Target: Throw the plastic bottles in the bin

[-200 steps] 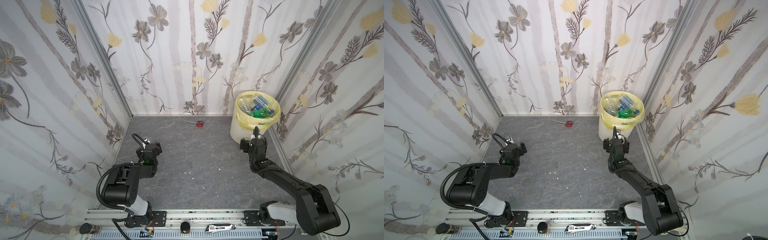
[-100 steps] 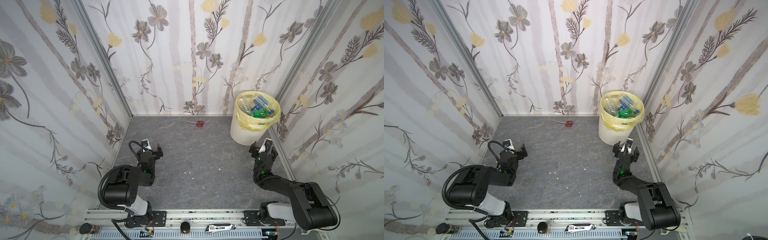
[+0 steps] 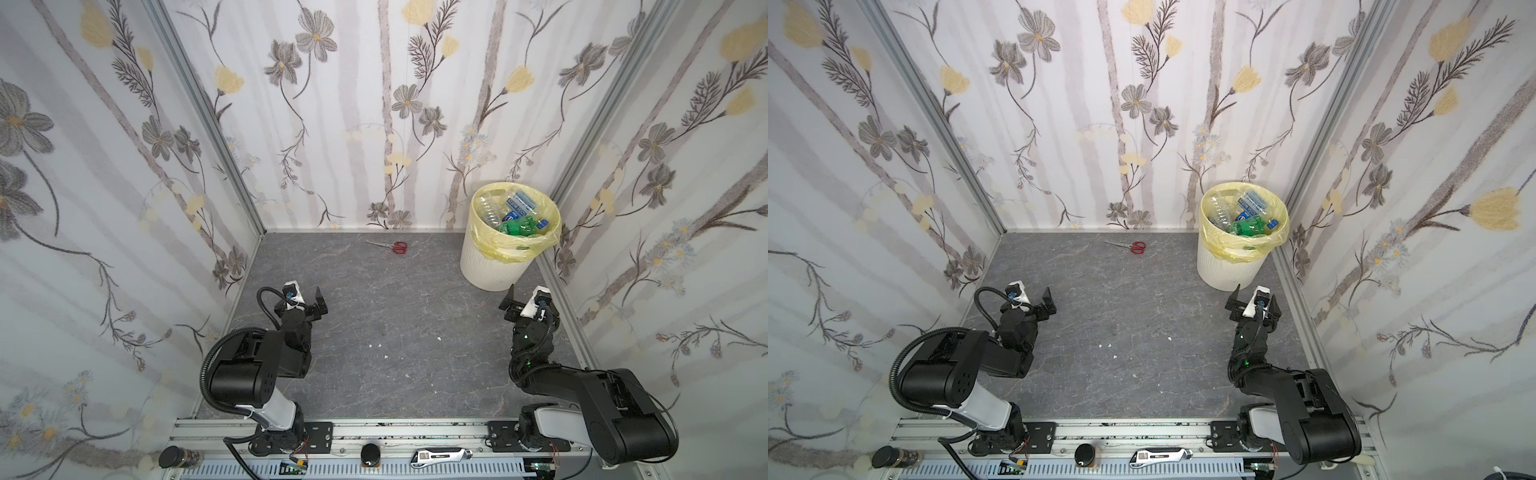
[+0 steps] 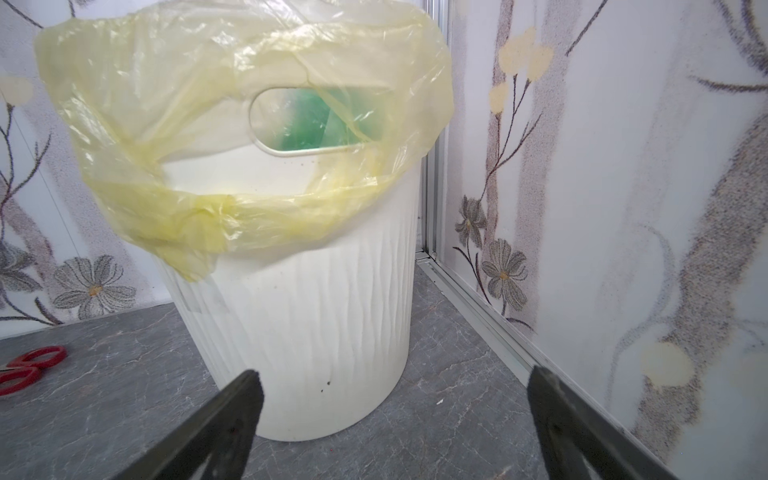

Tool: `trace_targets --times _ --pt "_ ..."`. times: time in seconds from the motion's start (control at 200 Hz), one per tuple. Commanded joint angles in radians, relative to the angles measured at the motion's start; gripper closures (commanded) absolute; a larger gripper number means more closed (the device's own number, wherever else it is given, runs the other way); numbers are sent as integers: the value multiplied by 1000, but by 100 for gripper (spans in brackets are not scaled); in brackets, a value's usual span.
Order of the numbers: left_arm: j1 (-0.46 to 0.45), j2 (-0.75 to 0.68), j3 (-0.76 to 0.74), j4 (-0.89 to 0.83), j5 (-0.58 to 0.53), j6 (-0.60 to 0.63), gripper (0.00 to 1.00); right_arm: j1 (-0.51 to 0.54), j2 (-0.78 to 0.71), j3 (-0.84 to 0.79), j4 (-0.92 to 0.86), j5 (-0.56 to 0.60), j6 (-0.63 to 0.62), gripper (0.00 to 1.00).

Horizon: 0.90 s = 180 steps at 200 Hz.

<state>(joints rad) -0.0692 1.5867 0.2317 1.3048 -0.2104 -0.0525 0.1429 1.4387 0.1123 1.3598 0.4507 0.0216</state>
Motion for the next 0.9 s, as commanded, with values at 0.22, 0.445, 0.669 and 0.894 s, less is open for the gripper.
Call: trace_targets --times 0.22,0.445,0.669,0.894 --pt "2 1 -3 57 -11 5 0 -19 68 -52 223 -73 -11 0" --pt "2 1 -2 57 -12 6 0 -54 70 73 -23 -101 27 0" --pt "2 1 -3 57 -12 5 0 -88 65 65 -13 -133 57 0" --pt "1 1 -2 57 -10 6 0 -88 66 66 -11 -132 56 0"
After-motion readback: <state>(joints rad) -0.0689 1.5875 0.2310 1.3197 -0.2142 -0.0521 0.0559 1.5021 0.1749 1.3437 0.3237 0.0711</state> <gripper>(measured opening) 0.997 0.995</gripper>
